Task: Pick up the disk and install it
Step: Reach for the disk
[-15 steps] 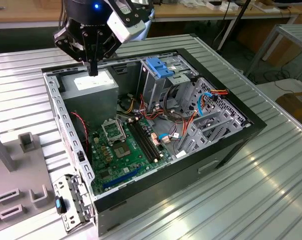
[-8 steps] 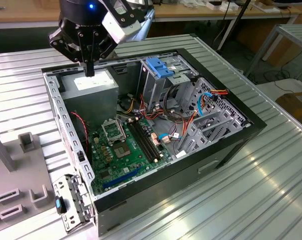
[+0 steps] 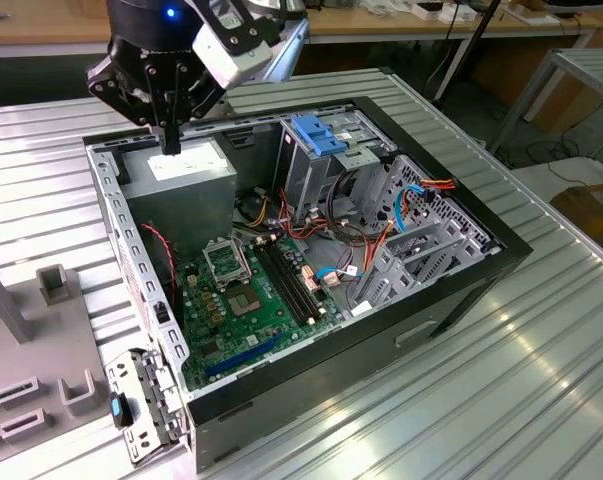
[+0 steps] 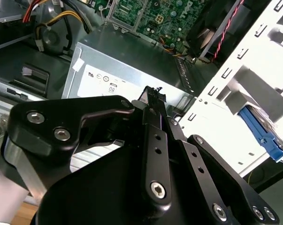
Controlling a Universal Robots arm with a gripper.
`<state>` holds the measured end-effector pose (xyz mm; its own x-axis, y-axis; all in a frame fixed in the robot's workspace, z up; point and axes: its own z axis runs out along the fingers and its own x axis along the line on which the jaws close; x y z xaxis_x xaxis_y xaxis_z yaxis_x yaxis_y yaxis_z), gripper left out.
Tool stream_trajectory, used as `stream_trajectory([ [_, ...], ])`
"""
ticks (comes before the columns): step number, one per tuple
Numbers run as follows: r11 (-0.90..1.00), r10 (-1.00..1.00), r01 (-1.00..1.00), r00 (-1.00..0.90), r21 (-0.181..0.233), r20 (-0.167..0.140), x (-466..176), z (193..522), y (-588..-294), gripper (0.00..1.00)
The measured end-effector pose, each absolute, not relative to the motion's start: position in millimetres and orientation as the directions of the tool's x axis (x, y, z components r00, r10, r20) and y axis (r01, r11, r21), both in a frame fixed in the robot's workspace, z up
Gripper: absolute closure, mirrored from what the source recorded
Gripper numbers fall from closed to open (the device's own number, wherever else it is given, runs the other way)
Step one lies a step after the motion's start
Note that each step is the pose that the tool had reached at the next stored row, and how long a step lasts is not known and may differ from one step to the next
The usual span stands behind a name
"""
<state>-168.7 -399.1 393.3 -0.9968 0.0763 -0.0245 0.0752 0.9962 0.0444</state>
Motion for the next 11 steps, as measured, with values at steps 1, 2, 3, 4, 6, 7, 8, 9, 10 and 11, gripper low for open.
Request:
stream_trajectory([
  [1,0.996,0.076,0.075,-0.997,0.044,-0.024,-171,393,-399,0.89],
  [2,0.996,0.076,0.075,-0.997,0.044,-0.024,-173,393,-399,0.89],
  [3,0.996,0.076,0.075,-0.997,0.044,-0.024,-176,393,-399,0.89],
  [4,0.996,0.076,0.075,-0.997,0.044,-0.024,-178,393,-399,0.89],
  [6,0.996,0.076,0.075,-0.997,0.044,-0.024,-185,393,-399,0.89],
  [7,0.996,0.076,0.075,-0.997,0.044,-0.024,-191,393,-399,0.89],
  [8,0.996,0.076,0.075,-0.997,0.044,-0.025,-196,393,-399,0.89],
  [9,0.996,0.076,0.075,-0.997,0.044,-0.024,-203,393,-399,0.89],
  [10,0.996,0.076,0.075,-0.997,0.044,-0.024,-207,393,-399,0.89],
  [11,0.996,0.076,0.075,-0.997,0.044,-0.024,-211,393,-399,0.89],
])
